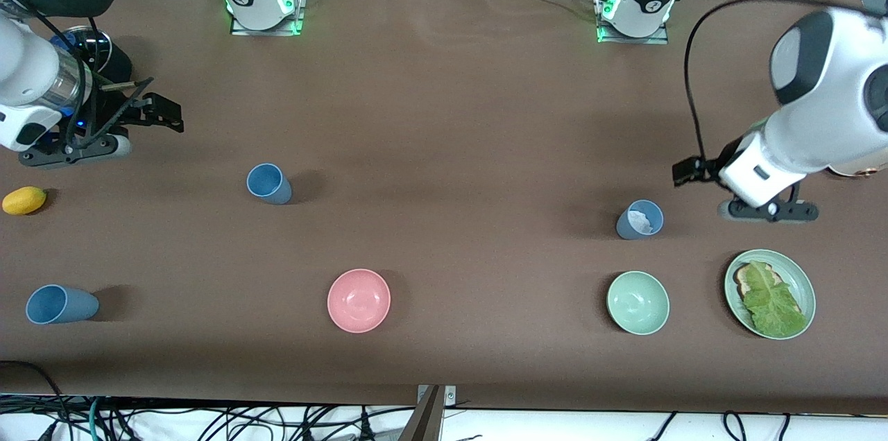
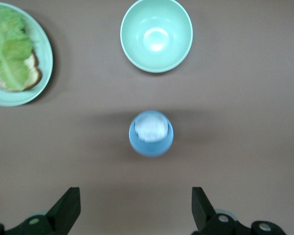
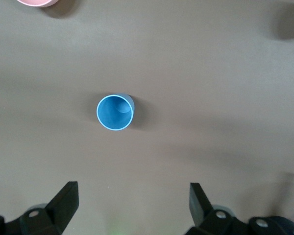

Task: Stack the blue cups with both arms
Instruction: 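Grasp the tissue cup with the left gripper while the right gripper approaches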

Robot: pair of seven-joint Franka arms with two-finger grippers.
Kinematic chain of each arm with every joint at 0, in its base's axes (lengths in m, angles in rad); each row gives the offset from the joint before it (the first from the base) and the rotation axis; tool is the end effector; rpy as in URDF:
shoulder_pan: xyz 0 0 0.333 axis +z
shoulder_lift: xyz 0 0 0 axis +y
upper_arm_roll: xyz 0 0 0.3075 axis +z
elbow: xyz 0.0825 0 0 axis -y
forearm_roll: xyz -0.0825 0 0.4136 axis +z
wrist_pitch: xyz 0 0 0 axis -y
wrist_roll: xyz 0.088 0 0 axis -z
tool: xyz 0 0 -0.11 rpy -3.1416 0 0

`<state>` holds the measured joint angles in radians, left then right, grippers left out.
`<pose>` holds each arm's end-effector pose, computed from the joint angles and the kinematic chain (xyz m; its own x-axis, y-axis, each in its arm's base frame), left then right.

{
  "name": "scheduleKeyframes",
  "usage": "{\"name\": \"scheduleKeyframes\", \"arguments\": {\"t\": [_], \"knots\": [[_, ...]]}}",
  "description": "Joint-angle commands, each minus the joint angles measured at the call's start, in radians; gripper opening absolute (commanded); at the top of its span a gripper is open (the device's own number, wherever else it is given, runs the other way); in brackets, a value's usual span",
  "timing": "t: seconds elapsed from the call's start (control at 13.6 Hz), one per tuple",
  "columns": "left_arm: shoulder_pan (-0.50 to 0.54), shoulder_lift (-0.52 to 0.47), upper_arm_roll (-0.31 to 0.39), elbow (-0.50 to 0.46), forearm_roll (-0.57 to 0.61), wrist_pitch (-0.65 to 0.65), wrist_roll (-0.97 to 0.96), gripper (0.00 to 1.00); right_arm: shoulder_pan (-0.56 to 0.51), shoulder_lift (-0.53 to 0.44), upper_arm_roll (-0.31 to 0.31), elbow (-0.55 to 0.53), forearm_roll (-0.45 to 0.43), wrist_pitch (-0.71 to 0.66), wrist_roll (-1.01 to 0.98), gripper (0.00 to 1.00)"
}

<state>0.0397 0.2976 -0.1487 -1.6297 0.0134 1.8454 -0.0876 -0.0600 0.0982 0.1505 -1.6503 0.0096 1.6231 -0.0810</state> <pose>0.6609 -0.0631 0.4209 0.9965 -0.0217 -0.0809 -0.0198 -0.9995 0.0239 0.6050 0.0527 0.5195 0.9778 0.1706 -0.1216 0.1676 -0.9853 -0.0341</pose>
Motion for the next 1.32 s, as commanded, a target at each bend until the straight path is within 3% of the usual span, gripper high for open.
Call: {"name": "scheduleKeyframes", "arguments": {"t": [0.0, 0.29, 0.44, 0.51, 0.59, 0.81, 1.1, 1.25], "knots": [[0.023, 0.078, -0.003, -0.057, -0.003, 0.157, 0.055, 0.99, -0.001, -0.008, 0.006, -0.043, 0.000, 0.015, 0.001, 1.00], [0.032, 0.087, -0.002, -0.270, 0.051, 0.433, 0.055, 0.96, -0.001, -0.101, 0.007, -0.292, 0.007, 0.196, 0.003, 1.00], [0.032, 0.092, 0.000, -0.355, 0.057, 0.530, 0.055, 0.86, -0.001, -0.139, 0.009, -0.406, 0.007, 0.292, 0.003, 1.00], [0.034, 0.107, -0.002, -0.360, 0.057, 0.532, 0.055, 0.76, -0.001, -0.146, 0.009, -0.445, 0.007, 0.329, 0.003, 1.00], [0.034, 0.116, -0.002, -0.360, 0.057, 0.532, 0.055, 0.53, -0.001, -0.147, 0.008, -0.483, 0.007, 0.371, 0.003, 1.00], [0.036, 0.149, -0.002, -0.357, 0.057, 0.532, 0.060, 0.00, -0.001, -0.138, 0.009, -0.583, 0.007, 0.504, 0.003, 1.00], [0.034, 0.138, -0.003, -0.332, 0.056, 0.525, 0.065, 0.00, -0.001, -0.042, 0.009, -0.631, 0.006, 0.664, 0.003, 1.00], [0.019, 0.129, -0.009, -0.282, 0.043, 0.450, 0.060, 0.00, 0.000, 0.020, 0.009, -0.631, 0.006, 0.731, 0.003, 1.00]]}}
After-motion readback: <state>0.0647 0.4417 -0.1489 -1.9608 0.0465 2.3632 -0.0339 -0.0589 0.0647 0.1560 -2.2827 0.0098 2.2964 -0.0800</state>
